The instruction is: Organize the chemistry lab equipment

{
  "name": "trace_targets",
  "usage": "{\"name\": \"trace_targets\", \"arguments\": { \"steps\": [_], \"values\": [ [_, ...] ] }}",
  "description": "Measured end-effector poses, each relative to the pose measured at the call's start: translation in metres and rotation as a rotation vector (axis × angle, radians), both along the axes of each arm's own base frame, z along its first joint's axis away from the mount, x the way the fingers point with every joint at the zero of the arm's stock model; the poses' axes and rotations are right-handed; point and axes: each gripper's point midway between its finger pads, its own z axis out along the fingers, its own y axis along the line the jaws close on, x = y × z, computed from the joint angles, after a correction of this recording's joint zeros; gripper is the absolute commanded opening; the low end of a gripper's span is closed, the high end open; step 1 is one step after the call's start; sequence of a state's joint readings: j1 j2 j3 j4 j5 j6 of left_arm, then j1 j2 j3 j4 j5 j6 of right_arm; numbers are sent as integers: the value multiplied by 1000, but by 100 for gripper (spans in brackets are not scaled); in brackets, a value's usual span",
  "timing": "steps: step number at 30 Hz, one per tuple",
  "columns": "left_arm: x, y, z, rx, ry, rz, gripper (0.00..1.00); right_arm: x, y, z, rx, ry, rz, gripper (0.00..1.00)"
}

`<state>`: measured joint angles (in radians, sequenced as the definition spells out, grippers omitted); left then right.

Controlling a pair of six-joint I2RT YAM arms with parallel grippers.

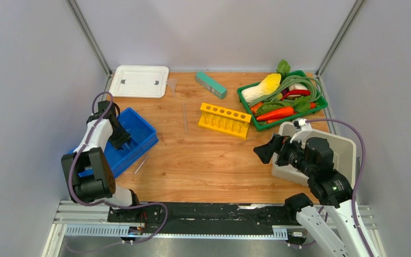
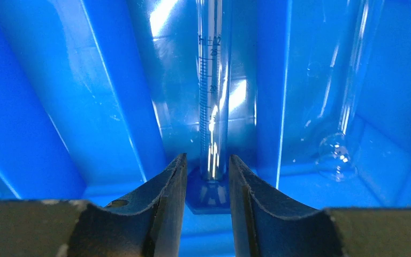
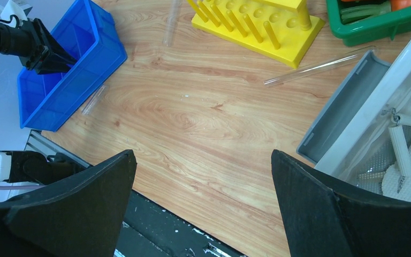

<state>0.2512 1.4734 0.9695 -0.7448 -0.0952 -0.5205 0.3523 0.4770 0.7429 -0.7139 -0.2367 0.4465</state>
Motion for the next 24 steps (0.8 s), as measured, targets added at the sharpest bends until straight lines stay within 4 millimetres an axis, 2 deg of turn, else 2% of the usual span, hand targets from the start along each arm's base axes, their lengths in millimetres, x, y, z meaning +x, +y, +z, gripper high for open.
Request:
{"name": "trace_targets", "arguments": {
  "steps": [8, 12, 15, 17, 20, 22, 24],
  "values": [
    [6, 1, 35, 16, -81, -4, 47, 2, 1, -3, -6, 15, 0, 100],
    [16, -7, 65, -8, -180, -46, 49, 2, 1, -3, -6, 16, 0, 100],
    [27, -18, 99, -19, -275, -110, 49, 2, 1, -4, -6, 18, 0, 100],
    [39, -25, 129, 5, -333, -162, 49, 3, 1, -4, -8, 22, 0, 100],
    [64, -49, 178, 46, -430, -275, 49, 5, 2, -7, -14, 38, 1, 100],
    [81, -67, 202, 70, -470, -342, 49, 7, 2, -9, -20, 48, 1, 100],
    [97, -85, 216, 88, -486, -395, 49, 9, 3, -11, -27, 53, 3, 100]
  ]
}}
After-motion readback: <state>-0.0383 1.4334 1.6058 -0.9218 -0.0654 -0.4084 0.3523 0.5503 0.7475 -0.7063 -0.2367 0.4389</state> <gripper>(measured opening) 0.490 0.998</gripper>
